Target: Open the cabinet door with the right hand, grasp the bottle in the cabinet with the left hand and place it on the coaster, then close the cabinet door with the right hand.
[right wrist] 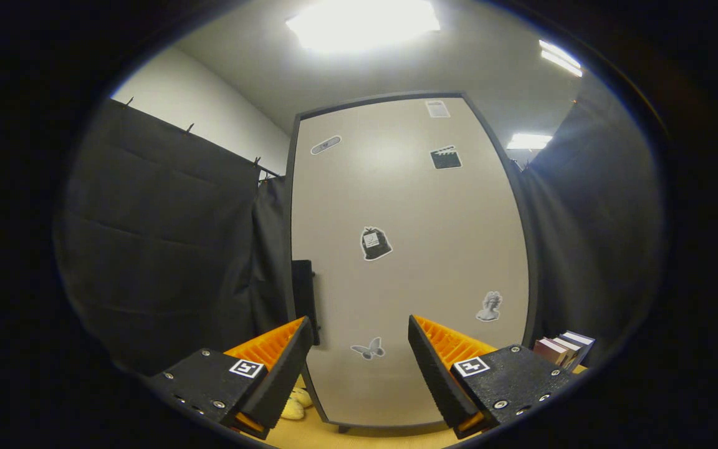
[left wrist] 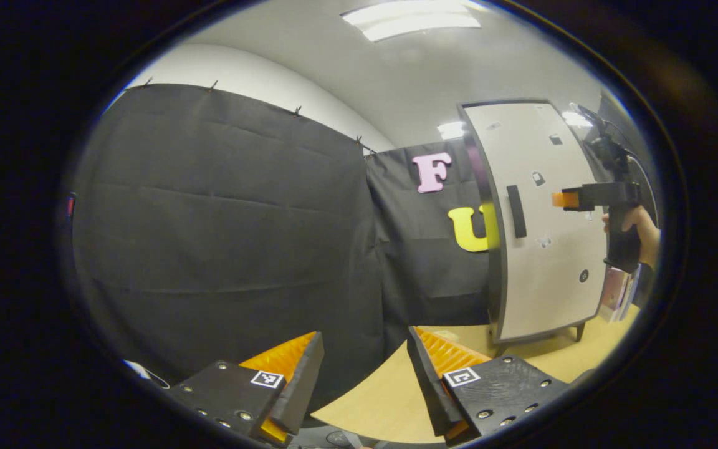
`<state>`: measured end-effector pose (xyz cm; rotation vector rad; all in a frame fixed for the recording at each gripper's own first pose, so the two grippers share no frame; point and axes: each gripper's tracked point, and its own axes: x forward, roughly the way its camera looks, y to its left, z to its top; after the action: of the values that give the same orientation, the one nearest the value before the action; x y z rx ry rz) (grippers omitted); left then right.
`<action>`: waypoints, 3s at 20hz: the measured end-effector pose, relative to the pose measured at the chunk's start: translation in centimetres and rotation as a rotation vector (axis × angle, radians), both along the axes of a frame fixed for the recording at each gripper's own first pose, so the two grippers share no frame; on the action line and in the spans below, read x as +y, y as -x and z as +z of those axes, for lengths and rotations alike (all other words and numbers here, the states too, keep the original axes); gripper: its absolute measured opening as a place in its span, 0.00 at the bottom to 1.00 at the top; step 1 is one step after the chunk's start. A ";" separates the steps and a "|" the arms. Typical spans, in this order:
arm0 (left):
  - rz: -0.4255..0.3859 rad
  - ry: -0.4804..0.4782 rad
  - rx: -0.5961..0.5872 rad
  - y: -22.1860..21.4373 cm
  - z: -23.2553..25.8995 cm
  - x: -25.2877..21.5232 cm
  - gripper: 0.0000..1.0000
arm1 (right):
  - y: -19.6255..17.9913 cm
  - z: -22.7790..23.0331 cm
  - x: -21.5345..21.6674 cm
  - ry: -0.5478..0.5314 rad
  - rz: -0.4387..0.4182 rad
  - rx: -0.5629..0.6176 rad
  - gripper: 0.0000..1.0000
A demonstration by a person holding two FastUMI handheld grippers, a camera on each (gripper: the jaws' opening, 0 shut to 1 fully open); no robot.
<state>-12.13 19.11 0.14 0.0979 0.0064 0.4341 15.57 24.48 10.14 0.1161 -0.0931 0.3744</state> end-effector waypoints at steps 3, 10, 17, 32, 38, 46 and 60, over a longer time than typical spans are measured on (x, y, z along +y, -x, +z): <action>0.011 0.005 -0.001 0.5 -0.4 0.6 0.77 | -1.5 0.1 1.9 0.013 0.011 0.008 0.94; 0.038 0.030 0.020 0.8 -1.7 2.4 0.77 | -4.9 -0.1 6.2 0.058 0.028 0.048 0.94; 0.050 0.005 0.024 1.4 -1.5 3.9 0.77 | -7.7 -1.2 9.7 0.109 0.006 0.103 0.81; -0.013 0.071 0.005 -0.6 -2.6 5.2 0.83 | -7.8 -1.6 10.4 0.123 -0.013 0.177 0.21; -0.088 0.074 -0.008 -2.4 -2.5 3.5 0.82 | -6.6 -1.4 10.1 0.124 0.036 0.187 0.21; -0.192 0.074 -0.028 -3.3 -2.1 2.2 0.72 | -4.6 -1.0 9.3 0.134 0.095 0.196 0.21; -0.320 0.053 -0.057 -3.6 1.2 -0.4 0.82 | -1.8 -0.7 6.9 0.122 0.268 0.192 0.19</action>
<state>-8.56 18.73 1.37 0.0329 -0.0532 0.1168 17.35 31.41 9.43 0.0430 0.1365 0.6330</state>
